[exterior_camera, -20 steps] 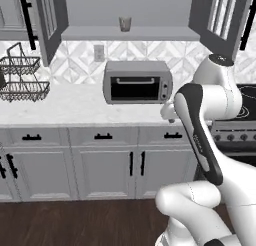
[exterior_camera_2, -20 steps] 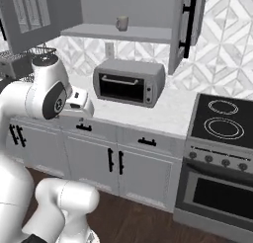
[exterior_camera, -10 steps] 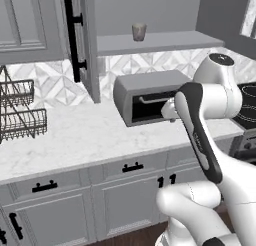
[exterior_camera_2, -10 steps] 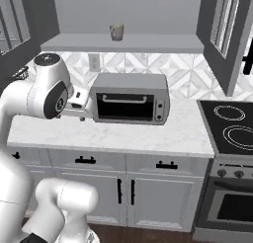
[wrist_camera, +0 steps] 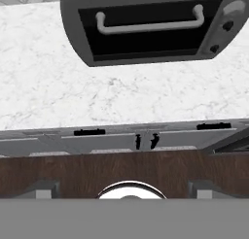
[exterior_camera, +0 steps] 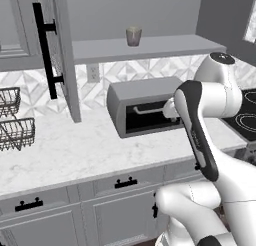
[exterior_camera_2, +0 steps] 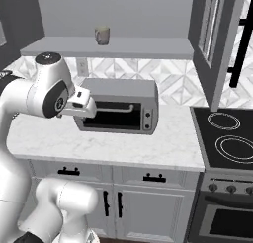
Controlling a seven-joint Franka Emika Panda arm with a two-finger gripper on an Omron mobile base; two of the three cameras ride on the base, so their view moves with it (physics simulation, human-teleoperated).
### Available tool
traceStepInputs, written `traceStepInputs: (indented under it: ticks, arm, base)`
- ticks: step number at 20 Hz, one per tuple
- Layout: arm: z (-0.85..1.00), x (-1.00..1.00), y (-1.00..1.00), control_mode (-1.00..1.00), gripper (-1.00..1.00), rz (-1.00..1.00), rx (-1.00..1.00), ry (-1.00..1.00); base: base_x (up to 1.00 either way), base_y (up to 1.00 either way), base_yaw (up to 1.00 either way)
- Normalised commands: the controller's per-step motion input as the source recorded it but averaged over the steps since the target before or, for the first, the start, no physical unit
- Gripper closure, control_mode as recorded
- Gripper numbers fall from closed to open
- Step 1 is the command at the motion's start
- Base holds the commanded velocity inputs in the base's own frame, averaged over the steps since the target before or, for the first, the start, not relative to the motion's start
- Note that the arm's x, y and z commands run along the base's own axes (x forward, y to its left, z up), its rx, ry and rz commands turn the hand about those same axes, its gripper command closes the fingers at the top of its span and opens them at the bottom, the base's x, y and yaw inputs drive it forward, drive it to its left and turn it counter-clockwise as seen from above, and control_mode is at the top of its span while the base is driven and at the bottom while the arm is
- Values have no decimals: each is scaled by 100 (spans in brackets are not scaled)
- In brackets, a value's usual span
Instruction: Gather all objects into one cabinet and sort the glasses and bowls to opposite sides.
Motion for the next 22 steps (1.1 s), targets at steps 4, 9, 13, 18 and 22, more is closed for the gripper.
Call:
traceStepInputs:
  ticks: [4,9,13,18,22]
  arm:
    - [0,0,0,100,-100,0,0,0]
    - [0,0,0,100,-100,0,0,0]
    - [18,1,15,-100,-100,0,0,-6]
    - [97,36,73,-100,-100,-7,-1,-36]
    - [100,66,99,-100,-100,-20,-1,-40]
  base:
    - [43,-76,22]
    - [36,-2,1]
    - [0,29,0]
    - [0,0,0]
    - [0,0,0]
